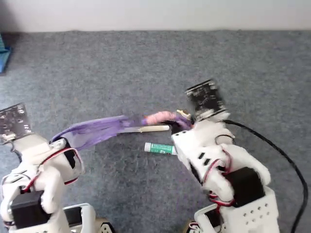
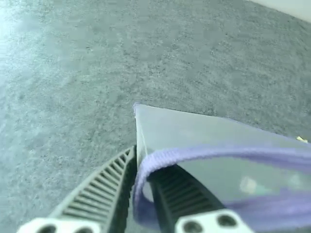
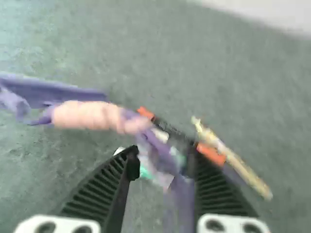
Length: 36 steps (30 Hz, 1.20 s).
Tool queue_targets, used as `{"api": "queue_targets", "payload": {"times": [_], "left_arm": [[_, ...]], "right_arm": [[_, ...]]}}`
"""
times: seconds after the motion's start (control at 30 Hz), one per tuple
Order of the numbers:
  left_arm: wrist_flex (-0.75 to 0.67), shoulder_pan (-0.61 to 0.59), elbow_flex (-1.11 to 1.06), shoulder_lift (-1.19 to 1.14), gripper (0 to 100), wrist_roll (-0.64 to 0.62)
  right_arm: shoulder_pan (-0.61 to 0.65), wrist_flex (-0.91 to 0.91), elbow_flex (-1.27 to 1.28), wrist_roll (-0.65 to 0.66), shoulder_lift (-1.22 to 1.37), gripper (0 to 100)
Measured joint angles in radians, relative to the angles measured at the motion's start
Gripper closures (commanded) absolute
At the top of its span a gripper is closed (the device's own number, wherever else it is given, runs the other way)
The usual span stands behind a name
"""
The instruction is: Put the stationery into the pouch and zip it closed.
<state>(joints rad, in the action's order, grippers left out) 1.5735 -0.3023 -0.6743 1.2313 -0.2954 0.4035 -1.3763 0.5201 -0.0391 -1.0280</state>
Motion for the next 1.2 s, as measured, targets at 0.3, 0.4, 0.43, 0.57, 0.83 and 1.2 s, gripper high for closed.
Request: {"api": "queue_targets", "payload": {"times": [0.3,0.4,0.43,0.57,0.83,1.2], "left_arm": [[0.109,-0.190,0.000,0.009,99,0.000],[0.112,-0.244,0.000,0.009,99,0.000],[0.112,-0.262,0.000,0.009,99,0.000],[0.117,-0.319,0.000,0.009,99,0.000],[0.117,-0.348,0.000,0.009,99,-0.009],[0.117,-0.348,0.000,0.009,99,-0.018]], "right_arm": [[-0.117,-0.092,0.034,-0.097,0.020,74.0],[-0.120,-0.055,0.074,-0.086,0.117,74.0],[-0.123,-0.044,0.074,-0.086,0.143,74.0],[-0.123,0.011,0.077,-0.080,0.336,74.0],[-0.123,0.146,0.066,0.078,0.667,74.0],[-0.091,0.175,-0.207,0.210,1.069,74.0]]}}
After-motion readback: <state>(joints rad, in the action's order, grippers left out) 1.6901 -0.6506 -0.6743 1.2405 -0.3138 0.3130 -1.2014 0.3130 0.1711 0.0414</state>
